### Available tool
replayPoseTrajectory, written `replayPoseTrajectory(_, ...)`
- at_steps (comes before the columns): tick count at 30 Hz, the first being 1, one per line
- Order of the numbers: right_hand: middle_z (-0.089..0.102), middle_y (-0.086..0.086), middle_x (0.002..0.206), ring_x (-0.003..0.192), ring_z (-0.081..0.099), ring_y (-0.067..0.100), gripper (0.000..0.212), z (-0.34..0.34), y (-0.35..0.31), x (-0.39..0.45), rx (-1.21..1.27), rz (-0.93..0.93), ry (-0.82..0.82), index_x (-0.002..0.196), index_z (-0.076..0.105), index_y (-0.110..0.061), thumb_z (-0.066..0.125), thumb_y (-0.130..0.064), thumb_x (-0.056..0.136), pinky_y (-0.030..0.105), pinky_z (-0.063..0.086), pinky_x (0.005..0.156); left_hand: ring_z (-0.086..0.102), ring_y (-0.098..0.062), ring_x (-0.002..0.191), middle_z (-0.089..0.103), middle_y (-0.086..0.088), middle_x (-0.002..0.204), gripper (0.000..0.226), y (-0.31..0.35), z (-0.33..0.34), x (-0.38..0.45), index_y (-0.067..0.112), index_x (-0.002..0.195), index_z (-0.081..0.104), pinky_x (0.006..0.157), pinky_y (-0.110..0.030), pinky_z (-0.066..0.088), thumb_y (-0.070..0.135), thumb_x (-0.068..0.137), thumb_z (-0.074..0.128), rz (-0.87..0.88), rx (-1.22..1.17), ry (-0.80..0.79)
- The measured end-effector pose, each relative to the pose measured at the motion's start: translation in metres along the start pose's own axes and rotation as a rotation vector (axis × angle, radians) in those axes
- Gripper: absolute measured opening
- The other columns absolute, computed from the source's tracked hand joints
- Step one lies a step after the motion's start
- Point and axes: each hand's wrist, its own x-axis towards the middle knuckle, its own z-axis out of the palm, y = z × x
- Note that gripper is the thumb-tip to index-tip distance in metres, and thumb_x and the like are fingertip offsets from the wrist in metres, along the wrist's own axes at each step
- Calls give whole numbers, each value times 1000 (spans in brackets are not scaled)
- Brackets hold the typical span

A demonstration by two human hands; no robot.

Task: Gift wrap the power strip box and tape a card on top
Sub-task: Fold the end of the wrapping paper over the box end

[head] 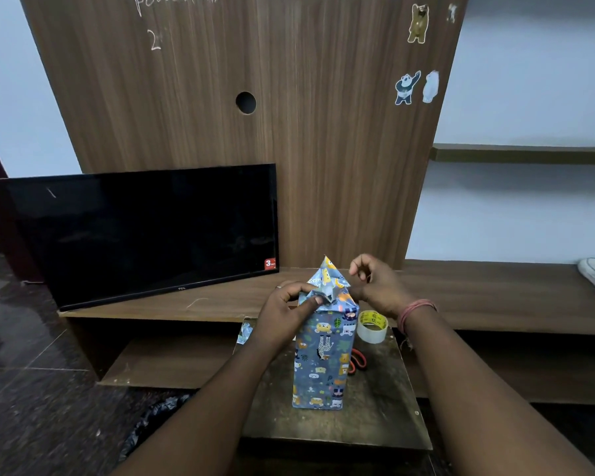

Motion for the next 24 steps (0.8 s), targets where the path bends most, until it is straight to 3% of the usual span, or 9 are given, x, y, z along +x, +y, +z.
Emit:
replayPoseTrajectory(3, 60, 14, 75, 68, 51, 16, 16, 9, -4, -19, 101, -136, 59, 87, 71, -13, 66, 1, 92, 24, 44, 61, 67, 4, 86, 69, 0, 107, 11, -1, 1, 1, 17, 93, 76, 70, -13, 51, 10, 96, 69, -6, -18, -3)
replayPoseTrajectory(6, 72, 3, 90, 76, 64, 3, 15, 18, -6, -37, 181, -151, 91, 103, 74, -14, 61, -7, 98, 15, 50, 68, 70, -12, 97, 69, 0, 110, 11, -5, 2, 1, 20, 94, 75, 76, -24, 56, 12, 96, 68, -22, -35, 13)
replayPoseTrajectory(8, 73, 2, 89, 80, 67, 5, 10, 23, -6, -44, 198, -150, 68, 103, 74, -17, 68, -16, 95, 17, 51, 72, 70, -19, 102, 70, -1, 113, 7, -8, 1, 1, 20, 97, 76, 83, -34, 58, 20, 94, 70, -32, -43, 20)
replayPoseTrajectory(11, 73, -8, 88, 75, 64, -7, 16, 30, -5, -46, 183, -162, 30, 100, 75, -11, 79, -15, 85, 10, 47, 70, 70, -23, 102, 71, -4, 112, 20, -8, 2, 2, 18, 95, 76, 87, -42, 56, 34, 85, 69, -54, -55, 13)
replayPoseTrajectory(15, 74, -3, 92, 76, 64, -6, 22, 26, -4, -38, 143, -163, -21, 102, 74, -6, 81, -6, 81, 13, 48, 71, 72, -24, 95, 73, -6, 108, 30, -6, 0, 5, 17, 91, 77, 81, -41, 56, 45, 87, 67, -109, -2, 42)
replayPoseTrajectory(19, 62, -1, 80, 73, 57, 8, 23, 24, 3, -26, 95, -142, -4, 91, 69, -17, 85, -10, 77, 32, 52, 69, 68, -19, 70, 77, -7, 85, 37, 2, 3, 7, 9, 86, 76, 65, -33, 50, 41, 100, 63, -179, -3, 74)
replayPoseTrajectory(22, 59, 0, 69, 62, 53, 9, 17, 28, 4, -19, 79, -123, 61, 80, 68, -12, 83, -20, 82, 28, 46, 60, 67, -16, 64, 75, -5, 75, 40, 8, 9, 9, 11, 80, 76, 61, -30, 48, 43, 100, 62, -179, 61, 91)
replayPoseTrajectory(24, 57, -4, 61, 57, 49, 8, 23, 30, 2, -18, 72, -109, 93, 71, 66, -10, 78, -22, 86, 25, 42, 57, 60, -14, 58, 69, -4, 65, 44, 8, 11, 10, 10, 72, 70, 59, -31, 44, 43, 100, 61, -173, 87, 146)
